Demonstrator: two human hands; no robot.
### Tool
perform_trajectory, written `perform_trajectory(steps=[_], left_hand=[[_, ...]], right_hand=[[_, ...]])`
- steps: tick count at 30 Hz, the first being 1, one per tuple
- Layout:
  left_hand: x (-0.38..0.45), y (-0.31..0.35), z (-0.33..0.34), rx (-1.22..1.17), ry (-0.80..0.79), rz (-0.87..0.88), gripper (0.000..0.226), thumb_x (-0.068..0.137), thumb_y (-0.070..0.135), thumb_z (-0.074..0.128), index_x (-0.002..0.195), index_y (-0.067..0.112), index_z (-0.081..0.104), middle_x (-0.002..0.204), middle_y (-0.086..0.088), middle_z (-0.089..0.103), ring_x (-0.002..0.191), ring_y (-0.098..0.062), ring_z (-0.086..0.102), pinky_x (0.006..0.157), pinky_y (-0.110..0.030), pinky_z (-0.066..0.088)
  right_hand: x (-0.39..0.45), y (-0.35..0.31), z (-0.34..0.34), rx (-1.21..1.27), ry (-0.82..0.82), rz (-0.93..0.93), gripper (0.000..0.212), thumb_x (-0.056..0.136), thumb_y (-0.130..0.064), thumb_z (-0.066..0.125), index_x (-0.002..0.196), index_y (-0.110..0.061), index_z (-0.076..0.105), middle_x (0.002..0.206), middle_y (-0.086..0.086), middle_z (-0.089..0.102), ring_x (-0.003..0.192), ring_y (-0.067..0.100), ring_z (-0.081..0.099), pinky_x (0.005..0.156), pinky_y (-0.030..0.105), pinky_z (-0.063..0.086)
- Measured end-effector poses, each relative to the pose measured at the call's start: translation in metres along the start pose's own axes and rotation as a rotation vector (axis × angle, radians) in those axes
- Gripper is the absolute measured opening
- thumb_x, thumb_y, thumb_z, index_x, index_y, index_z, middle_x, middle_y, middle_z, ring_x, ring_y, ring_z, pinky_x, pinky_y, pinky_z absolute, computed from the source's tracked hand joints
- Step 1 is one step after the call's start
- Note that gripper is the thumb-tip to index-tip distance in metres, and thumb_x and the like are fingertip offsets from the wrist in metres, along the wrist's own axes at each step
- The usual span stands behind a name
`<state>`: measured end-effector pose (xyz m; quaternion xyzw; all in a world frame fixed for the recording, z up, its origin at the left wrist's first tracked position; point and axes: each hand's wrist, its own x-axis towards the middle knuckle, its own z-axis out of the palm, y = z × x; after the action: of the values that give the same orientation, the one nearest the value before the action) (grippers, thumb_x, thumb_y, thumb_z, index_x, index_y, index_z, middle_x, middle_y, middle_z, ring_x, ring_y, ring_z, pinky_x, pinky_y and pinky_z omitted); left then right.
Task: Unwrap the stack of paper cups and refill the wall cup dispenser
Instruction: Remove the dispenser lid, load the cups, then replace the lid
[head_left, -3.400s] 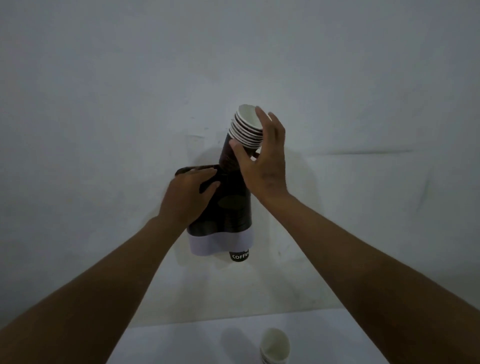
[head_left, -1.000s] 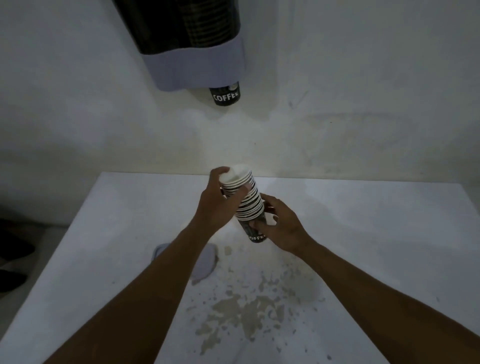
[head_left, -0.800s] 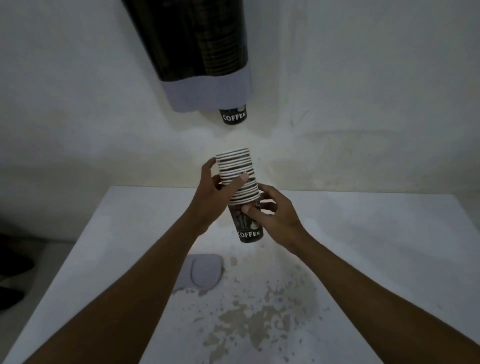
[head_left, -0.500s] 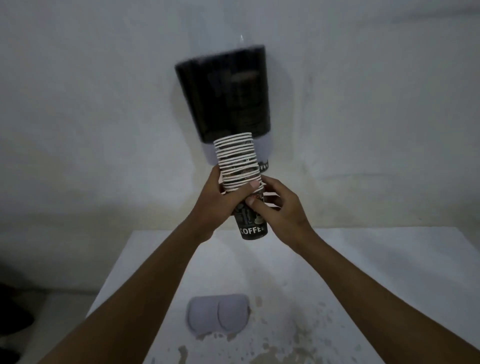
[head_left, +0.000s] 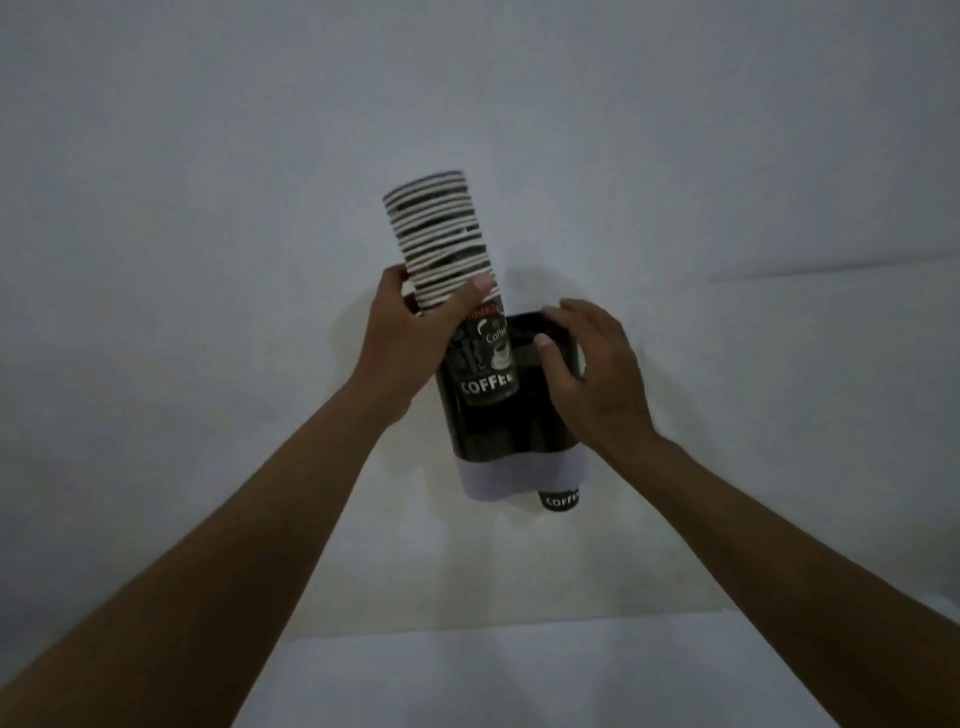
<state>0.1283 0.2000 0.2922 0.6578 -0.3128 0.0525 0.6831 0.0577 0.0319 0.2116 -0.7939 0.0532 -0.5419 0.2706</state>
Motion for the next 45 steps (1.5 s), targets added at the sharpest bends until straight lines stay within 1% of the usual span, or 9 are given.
perform_trajectory(steps=[5, 12, 16, 19, 22, 28, 35, 38, 45], left_hand=[[0.045, 0.011, 0.003, -0.009, 0.085, 0.109, 0.061, 0.073, 0.04, 0.085, 0.121, 0.019, 0.053, 0.108, 0.008, 0.07, 0.09, -0.001, 0.07, 0.078, -0.028, 0.061], [0.061, -0.034, 0.017, 0.207, 0.08, 0.149, 0.076, 0.072, 0.042, 0.085, 0.132, 0.021, 0.044, 0.111, 0.013, 0.059, 0.097, 0.002, 0.061, 0.089, -0.028, 0.056], [0.056, -0.057, 0.025, 0.363, 0.023, 0.186, 0.108, 0.074, 0.043, 0.083, 0.155, 0.025, 0.013, 0.121, 0.012, 0.053, 0.102, -0.009, 0.059, 0.091, -0.027, 0.049], [0.053, -0.063, 0.026, 0.48, -0.017, 0.276, 0.116, 0.073, 0.056, 0.076, 0.154, 0.036, -0.005, 0.148, 0.008, 0.046, 0.122, -0.019, 0.057, 0.106, -0.047, 0.043], [0.048, -0.077, 0.022, 0.485, 0.062, 0.219, 0.104, 0.069, 0.068, 0.068, 0.15, 0.046, 0.007, 0.151, 0.011, 0.043, 0.131, -0.021, 0.052, 0.108, -0.064, 0.036], [0.035, -0.096, 0.027, 0.432, 0.173, 0.108, 0.092, 0.065, 0.074, 0.064, 0.14, 0.028, 0.038, 0.111, 0.004, 0.061, 0.107, -0.021, 0.059, 0.096, -0.047, 0.05], [-0.003, -0.113, 0.037, 0.373, 0.193, 0.144, 0.095, 0.082, 0.053, 0.071, 0.155, 0.02, 0.02, 0.15, -0.002, 0.037, 0.135, -0.014, 0.039, 0.099, -0.02, 0.036], [-0.027, -0.135, 0.037, 0.323, 0.174, 0.1, 0.098, 0.082, 0.049, 0.072, 0.156, 0.023, 0.014, 0.15, -0.002, 0.038, 0.133, -0.013, 0.043, 0.099, -0.023, 0.041], [-0.068, -0.198, 0.03, 0.345, 0.037, -0.132, 0.102, 0.07, 0.038, 0.072, 0.156, 0.022, 0.02, 0.152, -0.002, 0.04, 0.136, -0.018, 0.043, 0.108, -0.039, 0.042]], right_hand=[[0.017, 0.023, 0.017, -0.114, -0.219, -0.068, 0.038, 0.094, -0.025, 0.061, 0.131, -0.014, 0.061, 0.141, 0.006, 0.055, 0.14, 0.023, 0.039, 0.114, 0.041, 0.037], [0.011, 0.033, 0.031, -0.113, -0.134, -0.122, 0.035, 0.097, -0.018, 0.059, 0.131, -0.012, 0.061, 0.142, 0.006, 0.054, 0.143, 0.024, 0.036, 0.116, 0.018, 0.021], [0.01, 0.037, 0.031, -0.098, -0.121, -0.164, 0.036, 0.097, -0.018, 0.059, 0.132, -0.012, 0.06, 0.142, 0.007, 0.054, 0.141, 0.025, 0.038, 0.117, 0.025, 0.027], [0.01, 0.039, 0.033, -0.077, -0.091, -0.181, 0.036, 0.097, -0.017, 0.058, 0.132, -0.011, 0.06, 0.141, 0.008, 0.054, 0.141, 0.025, 0.038, 0.118, 0.031, 0.03], [0.008, 0.039, 0.035, -0.06, -0.071, -0.174, 0.036, 0.097, -0.016, 0.058, 0.132, -0.013, 0.059, 0.142, 0.006, 0.053, 0.143, 0.024, 0.036, 0.118, 0.02, 0.022], [0.006, 0.039, 0.037, -0.055, -0.069, -0.165, 0.035, 0.097, -0.016, 0.056, 0.132, -0.014, 0.059, 0.143, 0.004, 0.051, 0.145, 0.023, 0.032, 0.115, 0.01, 0.018], [-0.004, 0.036, 0.035, -0.033, -0.091, -0.143, 0.05, 0.098, -0.015, 0.054, 0.147, -0.014, 0.043, 0.162, 0.009, 0.024, 0.153, 0.023, 0.014, 0.115, 0.008, 0.012], [-0.029, 0.041, 0.032, 0.038, -0.081, -0.045, 0.063, 0.097, -0.015, 0.056, 0.154, -0.016, 0.028, 0.164, 0.007, 0.015, 0.152, 0.015, 0.013, 0.116, 0.018, 0.026], [-0.102, 0.074, 0.027, 0.257, -0.194, 0.502, 0.076, 0.09, -0.008, 0.064, 0.154, -0.021, 0.025, 0.15, -0.004, 0.04, 0.135, 0.005, 0.039, 0.104, 0.005, 0.031]])
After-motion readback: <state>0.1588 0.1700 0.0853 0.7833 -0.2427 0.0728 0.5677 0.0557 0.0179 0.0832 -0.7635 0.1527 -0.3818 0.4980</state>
